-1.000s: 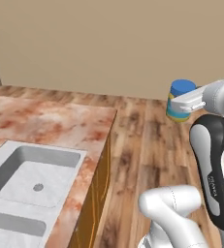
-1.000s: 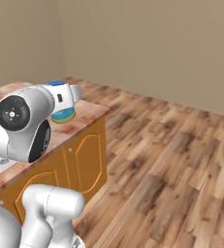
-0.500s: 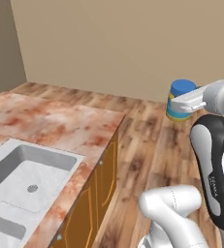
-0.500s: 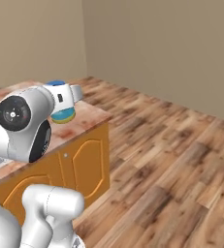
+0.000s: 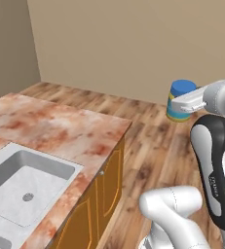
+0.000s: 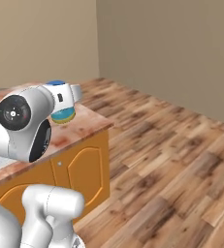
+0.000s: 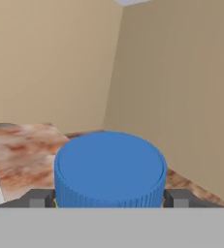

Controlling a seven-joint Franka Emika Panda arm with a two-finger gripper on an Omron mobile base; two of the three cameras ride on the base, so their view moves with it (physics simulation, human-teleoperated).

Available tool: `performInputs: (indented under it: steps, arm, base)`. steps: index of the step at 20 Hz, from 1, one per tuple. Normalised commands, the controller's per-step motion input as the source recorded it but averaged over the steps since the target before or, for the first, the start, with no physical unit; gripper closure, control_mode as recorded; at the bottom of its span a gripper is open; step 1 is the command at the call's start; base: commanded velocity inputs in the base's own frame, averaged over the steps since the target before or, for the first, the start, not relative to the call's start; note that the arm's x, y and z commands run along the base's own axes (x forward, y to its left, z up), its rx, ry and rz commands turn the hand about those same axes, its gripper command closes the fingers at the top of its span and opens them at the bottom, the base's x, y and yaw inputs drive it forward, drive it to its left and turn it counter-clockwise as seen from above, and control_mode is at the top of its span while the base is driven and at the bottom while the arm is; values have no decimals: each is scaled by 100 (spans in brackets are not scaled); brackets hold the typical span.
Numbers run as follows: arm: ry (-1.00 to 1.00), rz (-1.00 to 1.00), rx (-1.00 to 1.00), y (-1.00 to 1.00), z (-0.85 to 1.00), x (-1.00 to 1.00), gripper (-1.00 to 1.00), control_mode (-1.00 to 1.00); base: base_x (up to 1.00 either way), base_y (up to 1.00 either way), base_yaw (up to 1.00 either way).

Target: Move the mayonnaise and mustard from the cabinet to the dining counter.

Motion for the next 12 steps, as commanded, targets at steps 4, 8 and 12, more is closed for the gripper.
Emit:
performInputs:
  steps: [4,8,12]
  arm:
    - [0,0,0,0,0,0,100,100]
    - [0,0,0,0,0,0,100,100]
    - [0,0,0,0,0,0,100,100]
  base:
    - [32,-22,22]
    - [27,-19,23]
    - [24,-20,24]
